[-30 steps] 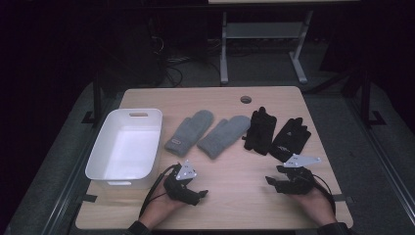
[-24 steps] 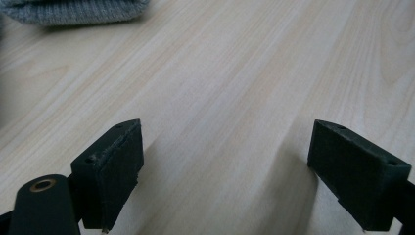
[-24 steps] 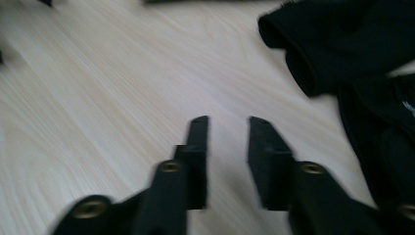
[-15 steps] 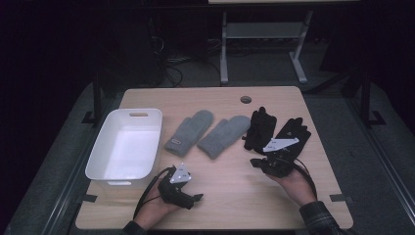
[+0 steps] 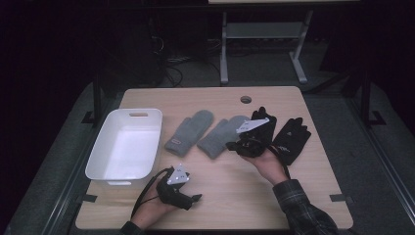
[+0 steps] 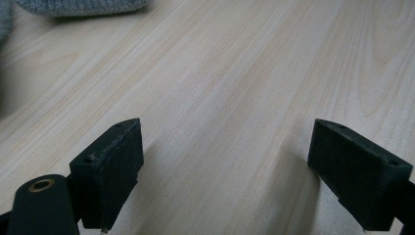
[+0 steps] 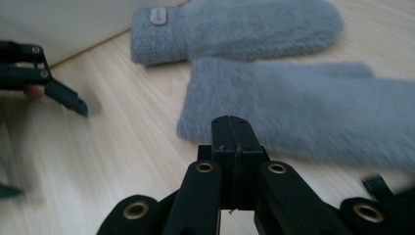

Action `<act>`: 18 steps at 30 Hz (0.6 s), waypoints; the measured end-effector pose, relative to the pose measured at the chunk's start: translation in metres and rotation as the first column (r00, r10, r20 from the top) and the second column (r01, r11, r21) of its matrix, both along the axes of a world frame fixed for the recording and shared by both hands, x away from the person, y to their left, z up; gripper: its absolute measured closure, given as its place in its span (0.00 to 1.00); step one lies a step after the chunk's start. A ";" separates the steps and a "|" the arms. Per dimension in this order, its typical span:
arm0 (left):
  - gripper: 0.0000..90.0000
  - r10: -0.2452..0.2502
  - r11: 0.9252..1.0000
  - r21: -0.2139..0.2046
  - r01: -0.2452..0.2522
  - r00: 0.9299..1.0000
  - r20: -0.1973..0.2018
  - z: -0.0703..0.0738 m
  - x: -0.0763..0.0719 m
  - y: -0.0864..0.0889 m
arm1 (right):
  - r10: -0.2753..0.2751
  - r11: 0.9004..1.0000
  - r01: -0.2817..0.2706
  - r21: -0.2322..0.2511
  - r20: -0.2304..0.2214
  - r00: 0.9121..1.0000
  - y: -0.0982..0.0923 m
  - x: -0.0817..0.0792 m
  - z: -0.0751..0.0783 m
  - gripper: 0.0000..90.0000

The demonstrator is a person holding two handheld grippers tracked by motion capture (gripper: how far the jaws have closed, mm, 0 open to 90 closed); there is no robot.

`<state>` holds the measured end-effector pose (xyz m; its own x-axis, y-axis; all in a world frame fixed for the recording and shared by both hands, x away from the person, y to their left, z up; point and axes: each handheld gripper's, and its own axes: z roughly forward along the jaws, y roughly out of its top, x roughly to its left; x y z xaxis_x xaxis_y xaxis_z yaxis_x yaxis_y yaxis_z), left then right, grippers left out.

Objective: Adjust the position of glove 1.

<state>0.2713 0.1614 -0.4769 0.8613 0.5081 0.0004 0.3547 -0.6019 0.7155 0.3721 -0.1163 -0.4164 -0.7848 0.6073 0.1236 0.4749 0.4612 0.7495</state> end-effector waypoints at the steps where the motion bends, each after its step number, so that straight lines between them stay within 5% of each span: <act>1: 0.14 0.000 1.000 0.000 0.000 1.000 0.000 0.000 0.000 0.000 | 0.009 1.000 -0.008 -0.012 0.012 1.000 0.004 0.004 -0.001 1.00; 18: 0.14 0.006 1.000 -0.009 -0.006 1.000 -0.007 0.000 -0.001 -0.001 | 0.024 0.999 -0.025 -0.026 -0.025 0.999 0.060 0.044 -0.026 1.00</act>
